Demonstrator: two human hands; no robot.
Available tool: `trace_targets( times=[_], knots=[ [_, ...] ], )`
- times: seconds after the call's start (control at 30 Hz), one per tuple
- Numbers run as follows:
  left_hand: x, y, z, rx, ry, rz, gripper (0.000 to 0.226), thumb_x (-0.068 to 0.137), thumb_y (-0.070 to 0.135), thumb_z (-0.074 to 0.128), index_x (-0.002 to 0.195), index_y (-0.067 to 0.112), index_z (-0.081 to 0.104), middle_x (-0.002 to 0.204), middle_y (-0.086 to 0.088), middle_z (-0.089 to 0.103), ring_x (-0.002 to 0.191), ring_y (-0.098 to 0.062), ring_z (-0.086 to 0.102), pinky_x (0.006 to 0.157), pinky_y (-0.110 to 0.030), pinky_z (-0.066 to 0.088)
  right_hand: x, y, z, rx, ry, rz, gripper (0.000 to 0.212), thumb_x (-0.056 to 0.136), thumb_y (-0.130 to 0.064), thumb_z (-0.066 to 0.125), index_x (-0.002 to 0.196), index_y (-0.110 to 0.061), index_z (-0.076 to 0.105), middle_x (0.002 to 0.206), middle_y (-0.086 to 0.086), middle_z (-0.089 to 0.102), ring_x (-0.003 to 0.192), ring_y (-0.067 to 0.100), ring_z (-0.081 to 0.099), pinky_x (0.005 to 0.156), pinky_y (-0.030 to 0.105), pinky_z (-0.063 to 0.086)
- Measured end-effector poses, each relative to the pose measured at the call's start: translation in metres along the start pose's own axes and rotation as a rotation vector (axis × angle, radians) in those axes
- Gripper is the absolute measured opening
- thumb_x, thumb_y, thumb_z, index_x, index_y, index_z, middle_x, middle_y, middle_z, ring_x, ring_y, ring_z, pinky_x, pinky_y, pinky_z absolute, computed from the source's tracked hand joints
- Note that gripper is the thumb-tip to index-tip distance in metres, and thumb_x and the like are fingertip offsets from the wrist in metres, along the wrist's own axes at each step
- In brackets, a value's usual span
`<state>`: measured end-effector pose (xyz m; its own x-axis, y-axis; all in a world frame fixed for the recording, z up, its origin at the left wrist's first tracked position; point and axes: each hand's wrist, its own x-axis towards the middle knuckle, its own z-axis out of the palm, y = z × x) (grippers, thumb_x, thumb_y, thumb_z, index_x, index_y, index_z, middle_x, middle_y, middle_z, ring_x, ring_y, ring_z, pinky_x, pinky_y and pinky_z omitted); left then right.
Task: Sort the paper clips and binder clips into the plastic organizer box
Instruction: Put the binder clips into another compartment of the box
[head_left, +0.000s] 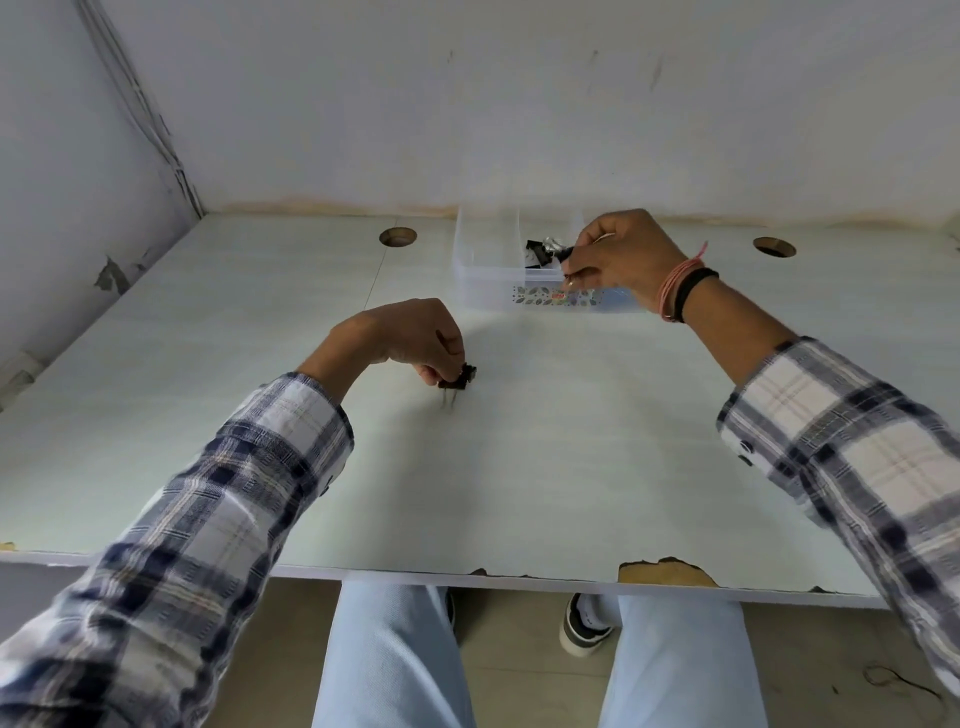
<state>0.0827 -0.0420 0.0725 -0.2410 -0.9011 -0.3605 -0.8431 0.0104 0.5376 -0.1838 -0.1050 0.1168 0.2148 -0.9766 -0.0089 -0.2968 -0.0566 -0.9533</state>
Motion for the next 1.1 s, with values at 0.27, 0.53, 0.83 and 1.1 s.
trace_targets(
  times=[0.27, 0.53, 0.83, 1.1],
  knots=[
    [0.015, 0.001, 0.002, -0.077, 0.065, 0.014, 0.008, 0.08, 0.004, 0.078, 0.087, 0.007, 0.079, 0.077, -0.009, 0.078, 0.066, -0.017, 0.074, 0.07, -0.027, 0.057, 0.047, -0.003, -0.014, -0.165, 0.119, 0.105, 0.019, 0.068, -0.001, 0.084, 0.08, 0.001, 0.069, 0.086, 0.02, 0.076, 0.077, 0.03, 0.077, 0.08, 0.04, 0.062],
    [0.012, -0.006, 0.004, -0.019, -0.037, 0.028, 0.04, 0.079, 0.019, 0.085, 0.115, 0.03, 0.073, 0.105, 0.004, 0.071, 0.07, -0.011, 0.076, 0.079, -0.032, 0.061, 0.072, -0.01, 0.001, -0.294, 0.099, 0.127, 0.03, 0.078, -0.001, 0.068, 0.108, 0.0, 0.066, 0.107, 0.018, 0.068, 0.088, 0.027, 0.071, 0.079, 0.04, 0.063],
    [0.009, -0.002, 0.009, 0.107, 0.016, 0.079, 0.026, 0.075, 0.024, 0.088, 0.098, 0.028, 0.075, 0.093, 0.008, 0.073, 0.059, -0.004, 0.07, 0.065, -0.022, 0.049, 0.012, -0.001, 0.046, -0.88, -0.15, -0.264, 0.026, 0.077, -0.018, 0.078, 0.101, -0.009, 0.073, 0.102, 0.006, 0.067, 0.099, 0.023, 0.063, 0.081, 0.028, 0.048],
    [0.007, -0.006, 0.01, 0.023, 0.093, 0.074, 0.027, 0.073, 0.017, 0.088, 0.094, 0.018, 0.072, 0.09, -0.002, 0.078, 0.072, -0.019, 0.076, 0.075, -0.04, 0.06, -0.024, 0.007, 0.062, -0.679, -0.479, -0.1, 0.028, 0.078, -0.03, 0.082, 0.095, -0.009, 0.073, 0.085, 0.009, 0.074, 0.075, 0.028, 0.075, 0.073, 0.038, 0.063]
  ],
)
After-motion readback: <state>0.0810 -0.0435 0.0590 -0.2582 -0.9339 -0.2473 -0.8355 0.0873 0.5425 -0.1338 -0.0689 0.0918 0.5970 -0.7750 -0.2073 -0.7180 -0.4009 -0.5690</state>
